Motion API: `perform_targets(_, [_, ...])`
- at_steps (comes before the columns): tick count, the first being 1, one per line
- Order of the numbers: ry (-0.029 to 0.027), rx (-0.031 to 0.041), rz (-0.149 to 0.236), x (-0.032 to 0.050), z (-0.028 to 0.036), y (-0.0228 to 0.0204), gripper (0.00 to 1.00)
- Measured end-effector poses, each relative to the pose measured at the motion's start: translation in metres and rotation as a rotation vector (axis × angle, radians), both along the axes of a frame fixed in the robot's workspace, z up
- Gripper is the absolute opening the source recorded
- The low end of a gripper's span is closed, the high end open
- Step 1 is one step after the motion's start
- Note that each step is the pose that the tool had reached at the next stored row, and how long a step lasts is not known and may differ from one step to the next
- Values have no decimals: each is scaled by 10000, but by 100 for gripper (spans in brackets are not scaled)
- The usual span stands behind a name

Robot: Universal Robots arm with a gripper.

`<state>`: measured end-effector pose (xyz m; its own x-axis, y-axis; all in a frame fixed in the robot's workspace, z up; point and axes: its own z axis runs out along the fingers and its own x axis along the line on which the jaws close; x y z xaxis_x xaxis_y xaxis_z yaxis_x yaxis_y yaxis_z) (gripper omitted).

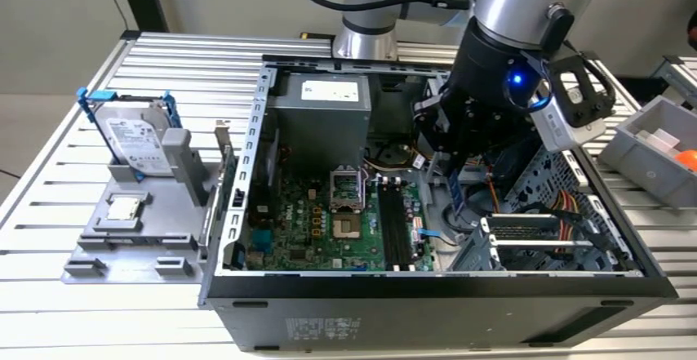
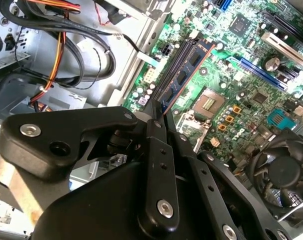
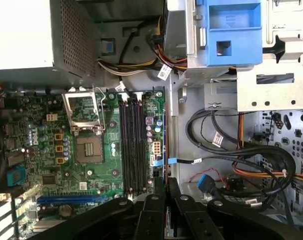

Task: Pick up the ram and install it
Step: 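Insert the ram into the slot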

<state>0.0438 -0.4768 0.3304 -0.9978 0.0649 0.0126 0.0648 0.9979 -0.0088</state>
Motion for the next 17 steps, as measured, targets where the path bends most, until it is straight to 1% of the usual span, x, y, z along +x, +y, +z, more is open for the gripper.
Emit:
perform_targets(2, [-1,2,95,-1,-7,0,0])
perform_targets(7, [-1,0,210,-7,-50,1,0])
perform_targets(17, [0,0,215,-20,-152,7,0])
